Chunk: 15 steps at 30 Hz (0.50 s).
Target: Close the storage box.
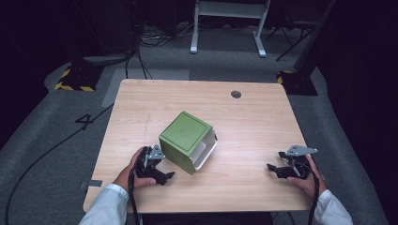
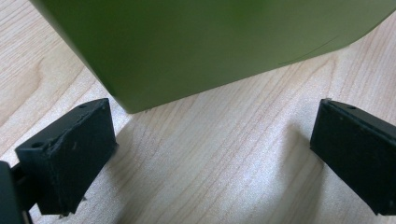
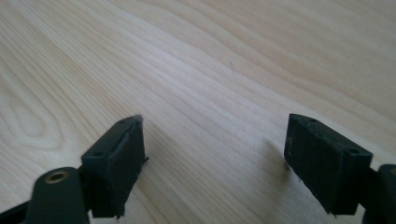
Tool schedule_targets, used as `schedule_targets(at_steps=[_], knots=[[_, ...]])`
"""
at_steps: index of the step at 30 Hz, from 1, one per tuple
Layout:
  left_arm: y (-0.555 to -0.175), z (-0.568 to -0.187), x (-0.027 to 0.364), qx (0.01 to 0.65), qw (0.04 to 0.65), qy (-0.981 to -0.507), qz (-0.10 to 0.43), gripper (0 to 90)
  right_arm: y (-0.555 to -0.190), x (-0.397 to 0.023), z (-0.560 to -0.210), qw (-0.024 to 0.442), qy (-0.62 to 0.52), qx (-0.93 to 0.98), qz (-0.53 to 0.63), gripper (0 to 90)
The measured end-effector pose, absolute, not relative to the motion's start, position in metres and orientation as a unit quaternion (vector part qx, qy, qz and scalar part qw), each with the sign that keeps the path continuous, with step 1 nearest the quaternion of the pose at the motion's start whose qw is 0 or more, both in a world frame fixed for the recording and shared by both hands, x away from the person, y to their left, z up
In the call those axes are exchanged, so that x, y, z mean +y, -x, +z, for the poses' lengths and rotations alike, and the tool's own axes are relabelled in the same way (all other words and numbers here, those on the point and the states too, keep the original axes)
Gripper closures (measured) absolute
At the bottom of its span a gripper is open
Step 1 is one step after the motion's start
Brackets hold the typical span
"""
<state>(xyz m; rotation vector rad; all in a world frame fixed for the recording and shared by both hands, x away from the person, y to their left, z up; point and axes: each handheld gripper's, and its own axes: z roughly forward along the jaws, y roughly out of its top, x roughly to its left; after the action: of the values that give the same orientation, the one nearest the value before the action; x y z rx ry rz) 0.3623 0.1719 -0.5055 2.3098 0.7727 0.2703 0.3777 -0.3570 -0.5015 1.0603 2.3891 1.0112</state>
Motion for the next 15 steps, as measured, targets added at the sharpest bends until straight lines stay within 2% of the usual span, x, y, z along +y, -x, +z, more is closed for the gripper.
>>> schedule_targets(at_steps=[15], knots=[[-0.3613,-0.5055,0.1721,0.300,0.338,-0.886,0.105,0.4,-0.3787,-0.3615,-0.5040,0.171,-0.379,0.833,0.364,15.0]])
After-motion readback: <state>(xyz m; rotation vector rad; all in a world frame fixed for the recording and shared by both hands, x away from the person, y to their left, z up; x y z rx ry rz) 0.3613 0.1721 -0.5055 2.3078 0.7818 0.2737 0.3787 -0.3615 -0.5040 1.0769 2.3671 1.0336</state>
